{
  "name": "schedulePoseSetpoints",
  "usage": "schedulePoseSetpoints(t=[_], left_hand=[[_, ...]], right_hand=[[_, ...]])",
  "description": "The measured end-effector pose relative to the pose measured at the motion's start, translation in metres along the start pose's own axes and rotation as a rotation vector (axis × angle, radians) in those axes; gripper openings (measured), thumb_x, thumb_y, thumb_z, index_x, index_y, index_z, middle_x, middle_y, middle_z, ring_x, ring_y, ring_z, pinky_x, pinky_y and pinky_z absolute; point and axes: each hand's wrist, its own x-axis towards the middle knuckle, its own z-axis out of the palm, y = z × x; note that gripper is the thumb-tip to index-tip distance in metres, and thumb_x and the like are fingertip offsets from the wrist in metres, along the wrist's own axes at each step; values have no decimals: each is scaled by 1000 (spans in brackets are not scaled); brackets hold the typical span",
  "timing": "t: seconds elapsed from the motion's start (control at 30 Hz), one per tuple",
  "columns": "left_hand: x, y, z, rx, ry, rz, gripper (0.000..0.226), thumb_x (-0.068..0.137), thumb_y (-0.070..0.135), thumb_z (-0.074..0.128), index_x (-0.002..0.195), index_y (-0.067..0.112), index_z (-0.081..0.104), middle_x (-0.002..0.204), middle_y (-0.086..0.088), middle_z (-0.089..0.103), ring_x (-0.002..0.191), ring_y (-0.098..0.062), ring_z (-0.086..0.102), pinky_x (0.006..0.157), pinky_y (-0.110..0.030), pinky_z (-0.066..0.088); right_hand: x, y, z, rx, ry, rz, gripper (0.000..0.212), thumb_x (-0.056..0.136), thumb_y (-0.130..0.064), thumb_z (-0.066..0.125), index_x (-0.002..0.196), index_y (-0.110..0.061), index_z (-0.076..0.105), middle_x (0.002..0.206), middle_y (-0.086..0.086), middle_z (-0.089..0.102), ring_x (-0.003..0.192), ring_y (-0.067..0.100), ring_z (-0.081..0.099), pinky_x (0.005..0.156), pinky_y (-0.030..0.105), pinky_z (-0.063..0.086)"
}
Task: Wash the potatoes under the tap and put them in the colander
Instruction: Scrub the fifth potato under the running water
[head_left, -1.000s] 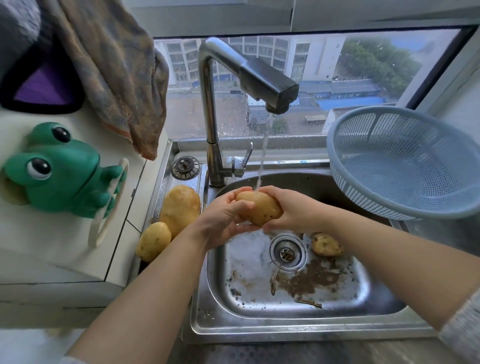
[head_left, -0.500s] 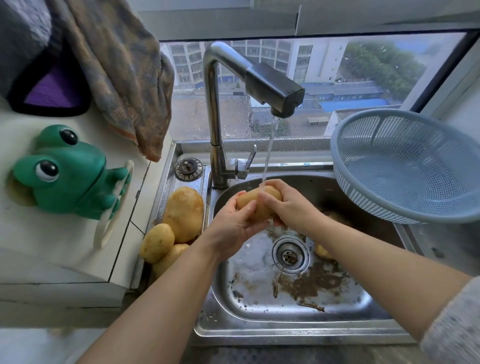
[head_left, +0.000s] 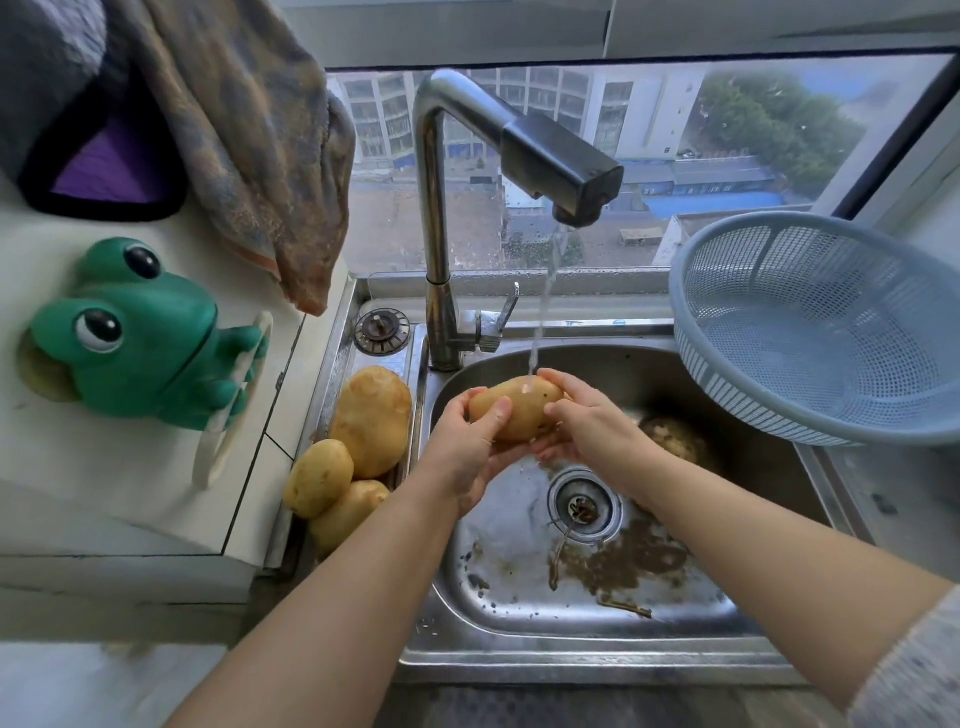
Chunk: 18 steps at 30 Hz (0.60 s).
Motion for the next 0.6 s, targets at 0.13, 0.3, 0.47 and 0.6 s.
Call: schedulePoseSetpoints(t=[0.13, 0.3, 0.47, 0.6], left_hand=[[0, -2, -1, 106, 52, 60, 40, 94, 14, 60, 130, 16, 41, 135, -17, 42, 114, -35, 56, 74, -34, 61], [-1, -3, -8, 6, 62, -15, 37, 95, 14, 59, 127, 15, 41, 136, -20, 43, 115, -38, 57, 70, -33, 61], [-1, -4, -13, 9, 72, -17, 41, 94, 14, 60, 131, 14, 42, 135, -19, 43, 114, -38, 57, 73, -36, 61], [-2, -5, -16, 21, 91, -12, 41, 93, 14, 61, 130, 16, 42, 135, -17, 43, 114, -37, 57, 77, -38, 60]], right_hand=[[3, 0, 3, 44, 27, 29, 41, 101, -9, 37, 142, -17, 42, 107, 15, 53, 67, 20, 57, 58, 26, 52], [6, -2, 4, 138, -23, 98, 44, 99, -5, 37, 140, -18, 45, 98, 17, 56, 63, 22, 57, 61, 29, 52], [7, -2, 7, 178, -50, 120, 44, 98, -5, 39, 138, -19, 49, 103, 16, 56, 62, 22, 59, 63, 29, 54], [6, -1, 10, 179, -56, 122, 43, 98, -7, 42, 137, -21, 51, 104, 15, 56, 61, 21, 60, 63, 28, 56]])
